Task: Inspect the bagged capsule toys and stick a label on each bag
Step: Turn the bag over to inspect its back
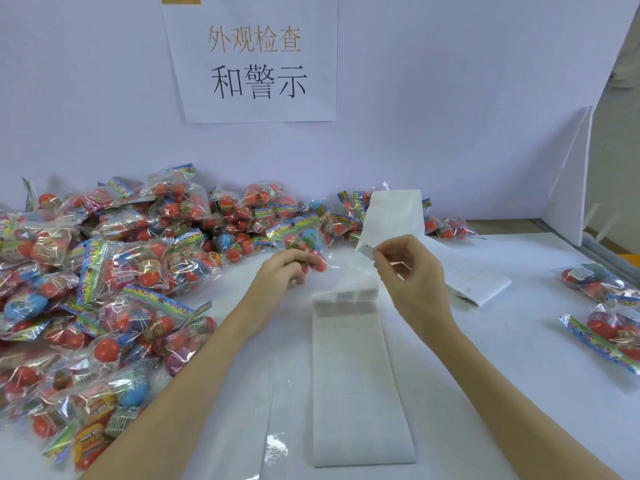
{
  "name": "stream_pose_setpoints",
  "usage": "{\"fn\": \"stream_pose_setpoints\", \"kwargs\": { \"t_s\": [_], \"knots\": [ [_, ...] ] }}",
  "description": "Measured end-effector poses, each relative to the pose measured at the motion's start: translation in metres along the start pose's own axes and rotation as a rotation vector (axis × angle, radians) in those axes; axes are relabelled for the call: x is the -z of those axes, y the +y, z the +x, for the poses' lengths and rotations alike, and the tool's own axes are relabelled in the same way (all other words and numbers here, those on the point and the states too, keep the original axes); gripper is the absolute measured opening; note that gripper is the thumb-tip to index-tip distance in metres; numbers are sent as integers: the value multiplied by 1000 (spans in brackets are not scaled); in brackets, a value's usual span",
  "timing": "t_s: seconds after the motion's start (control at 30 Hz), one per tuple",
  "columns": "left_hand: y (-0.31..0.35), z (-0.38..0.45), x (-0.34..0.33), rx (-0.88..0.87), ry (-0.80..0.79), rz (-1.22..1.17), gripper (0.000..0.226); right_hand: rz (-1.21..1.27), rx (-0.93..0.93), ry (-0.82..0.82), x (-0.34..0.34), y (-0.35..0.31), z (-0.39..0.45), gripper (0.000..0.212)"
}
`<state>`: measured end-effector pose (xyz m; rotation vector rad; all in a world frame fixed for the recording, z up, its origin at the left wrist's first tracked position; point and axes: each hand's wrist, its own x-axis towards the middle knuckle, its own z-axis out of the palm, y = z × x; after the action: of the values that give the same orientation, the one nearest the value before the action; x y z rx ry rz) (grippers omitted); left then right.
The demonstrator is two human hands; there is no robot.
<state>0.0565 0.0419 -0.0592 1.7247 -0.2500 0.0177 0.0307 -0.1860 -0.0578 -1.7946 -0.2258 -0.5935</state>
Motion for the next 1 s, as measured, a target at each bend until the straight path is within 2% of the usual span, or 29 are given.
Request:
{"fn": "stream_pose_setpoints", "kwargs": {
  "t_s": [0.07,0.2,0.4,0.5,0.6,0.7,1.0],
  "knots": [
    [-1,0,2,-77,95,14,23,57,-72,22,2,-1,3,13],
    [-3,1,5,-222,141,-8,14,114,-130,10,2,-6,2,11],
    [6,-3,-4,-274,58,-80,43,149,-111,-101,-1,-19,-7,26],
    [13,-6,-10,-274,17,-111,48,184,-80,-99,-2,-24,-9,29],
    [22,-10,-19,-264,12,-180,34,208,-38,-86,-1,-27,-10,31],
    [27,-13,-27,-276,77,-205,22,250,-4,-93,-1,-31,-11,33],
    [32,-17,-29,-247,-42,-336,31,446,11,115,8,-33,-4,35]
  ]
}}
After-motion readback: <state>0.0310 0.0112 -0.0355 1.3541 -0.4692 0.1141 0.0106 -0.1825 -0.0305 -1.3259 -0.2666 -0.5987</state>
